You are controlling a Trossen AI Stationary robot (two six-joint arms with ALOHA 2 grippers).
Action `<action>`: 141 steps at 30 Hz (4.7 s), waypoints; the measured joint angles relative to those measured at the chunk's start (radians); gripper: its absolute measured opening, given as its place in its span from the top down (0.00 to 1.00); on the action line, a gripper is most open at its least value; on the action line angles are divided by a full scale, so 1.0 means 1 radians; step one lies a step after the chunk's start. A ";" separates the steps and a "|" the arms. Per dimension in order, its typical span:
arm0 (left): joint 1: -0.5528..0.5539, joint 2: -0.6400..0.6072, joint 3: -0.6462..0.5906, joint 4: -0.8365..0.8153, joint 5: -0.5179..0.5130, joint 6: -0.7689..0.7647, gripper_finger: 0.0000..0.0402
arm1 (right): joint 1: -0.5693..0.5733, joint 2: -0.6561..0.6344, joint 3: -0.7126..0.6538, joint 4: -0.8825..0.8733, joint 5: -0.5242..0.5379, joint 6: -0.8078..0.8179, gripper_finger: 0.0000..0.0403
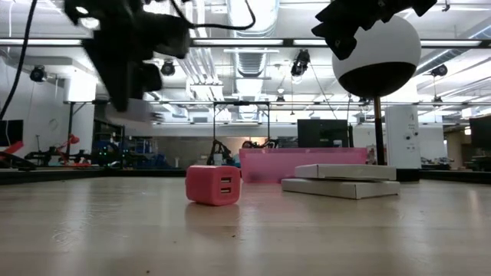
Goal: Pick and place items into bin
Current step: Put the white charger adapter into the blue bin, then put the pink charger adapter into the blue bin
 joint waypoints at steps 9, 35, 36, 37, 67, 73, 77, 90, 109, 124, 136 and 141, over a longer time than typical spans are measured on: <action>-0.139 -0.063 -0.001 -0.127 0.001 -0.233 0.56 | 0.000 -0.001 0.000 0.000 0.000 0.000 0.74; -0.509 -0.113 -0.088 -0.234 0.039 -0.671 0.56 | 0.000 -0.001 0.000 0.000 0.000 0.005 0.75; -0.514 -0.113 -0.093 -0.232 0.039 -0.671 0.56 | 0.000 -0.001 0.000 0.000 0.000 0.008 0.75; -0.517 -0.112 -0.098 -0.228 0.039 -0.671 0.56 | 0.000 -0.001 0.000 0.000 0.000 0.008 0.75; -0.567 -0.111 -0.292 -0.040 0.050 -0.617 0.47 | 0.000 0.000 0.000 -0.003 0.000 0.003 0.78; -0.566 -0.111 -0.290 -0.043 0.085 -0.619 0.46 | 0.000 0.000 0.000 -0.002 0.000 0.003 0.79; -0.561 -0.111 -0.250 -0.047 0.098 -0.618 0.46 | 0.000 0.000 0.000 -0.002 0.000 0.004 0.78; -0.492 -0.111 -0.098 0.009 -0.114 -0.479 0.46 | 0.000 0.001 0.000 -0.002 0.000 0.008 0.80; -0.156 -0.032 -0.094 0.445 -0.039 0.213 0.33 | 0.000 0.000 0.000 -0.004 0.000 0.038 0.75; -0.099 0.285 0.143 0.469 -0.032 0.466 0.23 | 0.000 0.000 0.000 -0.076 0.000 0.037 0.78; -0.087 0.331 0.108 0.475 0.007 0.589 0.23 | 0.000 -0.001 0.000 -0.082 0.000 0.034 0.75; -0.083 0.353 0.101 0.488 0.006 0.594 0.23 | 0.000 -0.001 0.000 -0.081 0.000 0.034 0.75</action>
